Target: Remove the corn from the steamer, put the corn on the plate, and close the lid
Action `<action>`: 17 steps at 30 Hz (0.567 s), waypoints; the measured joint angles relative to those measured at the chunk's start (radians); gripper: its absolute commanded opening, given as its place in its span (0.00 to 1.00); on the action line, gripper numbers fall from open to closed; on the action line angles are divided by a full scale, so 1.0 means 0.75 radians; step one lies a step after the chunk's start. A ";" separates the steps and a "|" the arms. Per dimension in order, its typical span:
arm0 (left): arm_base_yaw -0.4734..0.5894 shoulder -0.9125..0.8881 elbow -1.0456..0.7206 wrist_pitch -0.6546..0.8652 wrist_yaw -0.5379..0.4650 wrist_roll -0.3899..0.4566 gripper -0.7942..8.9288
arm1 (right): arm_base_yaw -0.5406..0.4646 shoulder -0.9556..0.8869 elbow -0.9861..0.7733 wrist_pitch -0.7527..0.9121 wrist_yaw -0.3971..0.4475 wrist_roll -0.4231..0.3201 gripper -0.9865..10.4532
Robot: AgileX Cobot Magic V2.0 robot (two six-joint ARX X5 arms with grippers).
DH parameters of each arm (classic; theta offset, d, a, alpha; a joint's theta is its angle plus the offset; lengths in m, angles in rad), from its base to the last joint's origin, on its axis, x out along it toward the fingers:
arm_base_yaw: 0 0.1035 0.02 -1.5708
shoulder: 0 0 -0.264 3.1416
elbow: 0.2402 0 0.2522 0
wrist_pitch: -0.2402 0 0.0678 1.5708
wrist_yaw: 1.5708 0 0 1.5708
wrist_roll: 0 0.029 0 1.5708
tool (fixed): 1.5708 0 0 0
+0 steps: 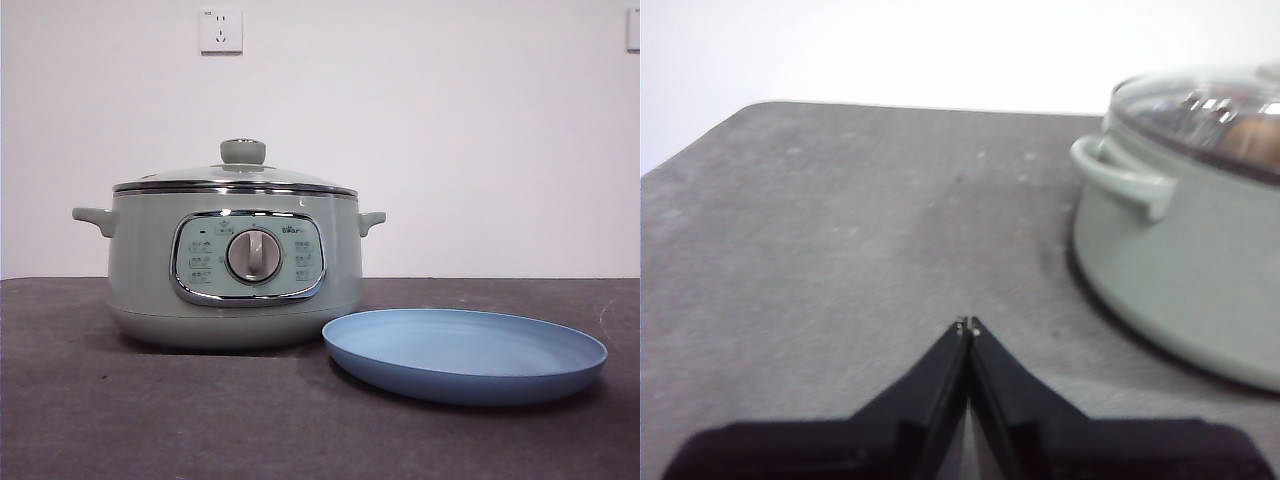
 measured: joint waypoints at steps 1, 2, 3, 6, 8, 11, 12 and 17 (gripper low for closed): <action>0.000 0.000 0.001 -0.001 0.019 -0.020 0.07 | 0.000 0.000 0.000 0.000 0.001 0.022 0.08; 0.000 0.000 0.003 -0.006 0.035 -0.041 0.07 | 0.000 0.000 0.001 -0.001 0.001 0.044 0.08; 0.000 0.001 0.012 -0.016 0.050 -0.068 0.07 | 0.000 0.000 0.007 -0.005 0.001 0.066 0.08; 0.000 0.002 0.067 -0.027 0.078 -0.157 0.07 | 0.000 0.010 0.056 -0.005 0.000 0.100 0.08; 0.000 0.010 0.121 -0.031 0.094 -0.207 0.07 | 0.000 0.025 0.110 -0.001 -0.001 0.110 0.08; 0.000 0.057 0.214 -0.055 0.134 -0.242 0.07 | 0.001 0.087 0.200 0.004 -0.001 0.116 0.08; 0.000 0.081 0.247 -0.066 0.156 -0.246 0.07 | 0.001 0.119 0.231 0.003 -0.002 0.116 0.08; 0.000 0.236 0.425 -0.128 0.242 -0.250 0.07 | 0.001 0.326 0.425 -0.044 -0.116 0.113 0.08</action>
